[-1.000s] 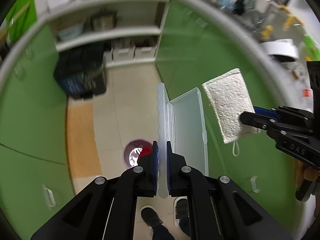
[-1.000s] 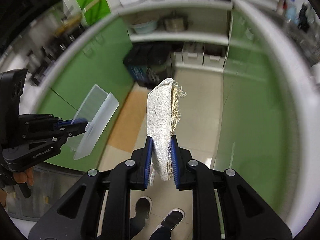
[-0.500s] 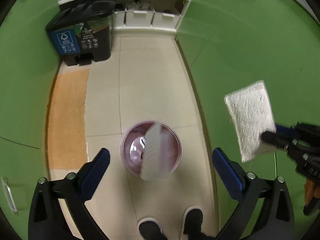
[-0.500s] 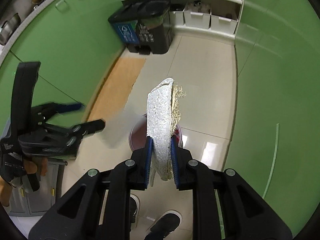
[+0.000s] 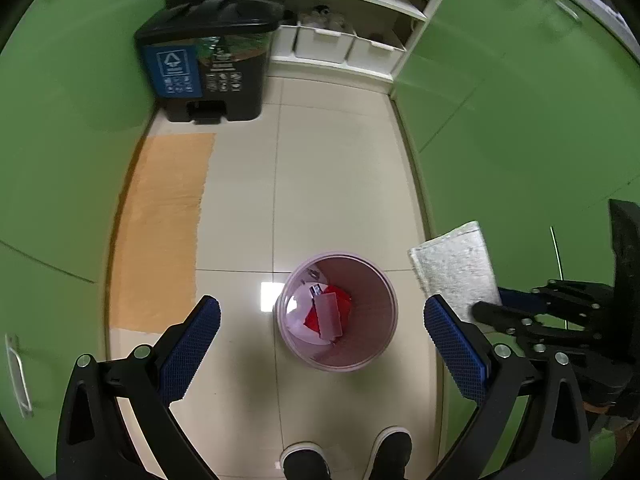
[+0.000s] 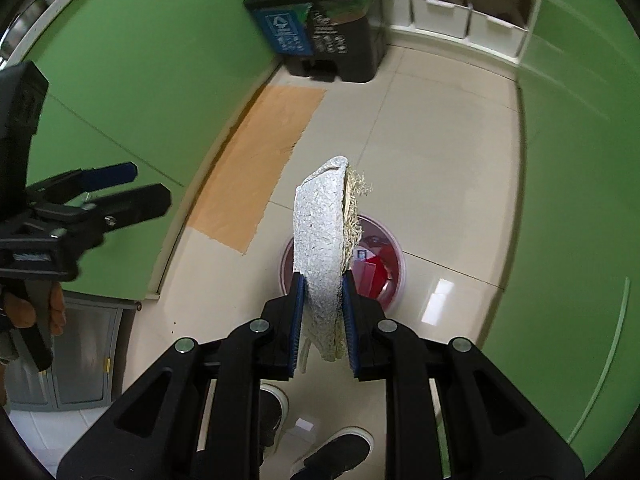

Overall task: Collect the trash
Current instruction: 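Carry the tray and sponge to the pink bin and release them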

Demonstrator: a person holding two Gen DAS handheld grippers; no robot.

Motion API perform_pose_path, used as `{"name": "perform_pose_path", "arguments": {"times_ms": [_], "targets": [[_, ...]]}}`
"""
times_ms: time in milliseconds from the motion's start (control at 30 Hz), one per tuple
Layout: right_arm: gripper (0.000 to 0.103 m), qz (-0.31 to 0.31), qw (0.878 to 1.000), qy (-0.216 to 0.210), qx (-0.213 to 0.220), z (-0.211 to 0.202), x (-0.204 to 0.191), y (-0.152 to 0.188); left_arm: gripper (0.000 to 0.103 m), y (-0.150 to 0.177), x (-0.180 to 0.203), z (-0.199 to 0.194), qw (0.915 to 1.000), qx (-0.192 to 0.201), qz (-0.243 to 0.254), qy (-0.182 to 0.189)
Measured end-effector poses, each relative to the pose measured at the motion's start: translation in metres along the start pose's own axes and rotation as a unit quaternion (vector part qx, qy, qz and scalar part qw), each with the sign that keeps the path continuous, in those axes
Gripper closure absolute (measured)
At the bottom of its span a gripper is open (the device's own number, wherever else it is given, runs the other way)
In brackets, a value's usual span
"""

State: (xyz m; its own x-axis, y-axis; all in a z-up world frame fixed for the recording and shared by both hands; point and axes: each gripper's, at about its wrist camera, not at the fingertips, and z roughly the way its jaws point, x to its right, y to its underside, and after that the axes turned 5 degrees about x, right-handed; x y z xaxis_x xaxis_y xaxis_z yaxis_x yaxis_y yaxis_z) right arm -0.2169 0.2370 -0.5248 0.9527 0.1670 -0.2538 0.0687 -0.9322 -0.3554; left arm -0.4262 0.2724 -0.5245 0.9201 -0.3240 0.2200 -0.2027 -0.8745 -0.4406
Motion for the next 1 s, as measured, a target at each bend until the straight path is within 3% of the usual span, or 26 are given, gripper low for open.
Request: {"name": "perform_pose_path", "arguments": {"times_ms": [33, 67, 100, 133, 367, 600, 833, 1000], "targets": [[0.074, -0.006, 1.000, 0.008, 0.001, 0.005, -0.003, -0.002, 0.005, 0.001, -0.004, -0.001, 1.0000, 0.004, -0.002, -0.003], [0.061, -0.010, 1.000, 0.011, 0.003, 0.006, -0.006, -0.002, 0.005, 0.000, -0.006, -0.002, 0.9999, 0.008, -0.003, -0.008], [0.025, -0.010, 1.000, 0.011, 0.010, 0.007, -0.007, -0.002, 0.005, 0.000, -0.009, -0.002, 0.9999, 0.011, -0.003, -0.011], [0.006, -0.007, 1.000, 0.009, 0.021, 0.007, -0.008, -0.002, 0.005, 0.000, -0.011, -0.003, 0.9998, 0.012, -0.005, -0.013], [0.006, 0.002, 0.999, 0.033, 0.012, 0.007, -0.004, -0.005, 0.005, 0.001, -0.013, -0.005, 0.9999, 0.001, -0.003, -0.016], [0.006, 0.026, 0.998, 0.055, 0.015, -0.039, 0.001, -0.013, 0.005, -0.007, 0.009, -0.032, 0.9999, -0.006, 0.005, -0.009], [0.006, 0.044, 0.996, 0.065, 0.038, -0.167, -0.013, -0.020, 0.005, -0.032, 0.055, -0.136, 0.9994, -0.002, 0.031, 0.012], [0.005, 0.070, 0.992, 0.073, 0.071, -0.300, -0.030, -0.020, 0.005, -0.055, 0.097, -0.238, 0.9978, 0.004, 0.062, 0.024]]}}
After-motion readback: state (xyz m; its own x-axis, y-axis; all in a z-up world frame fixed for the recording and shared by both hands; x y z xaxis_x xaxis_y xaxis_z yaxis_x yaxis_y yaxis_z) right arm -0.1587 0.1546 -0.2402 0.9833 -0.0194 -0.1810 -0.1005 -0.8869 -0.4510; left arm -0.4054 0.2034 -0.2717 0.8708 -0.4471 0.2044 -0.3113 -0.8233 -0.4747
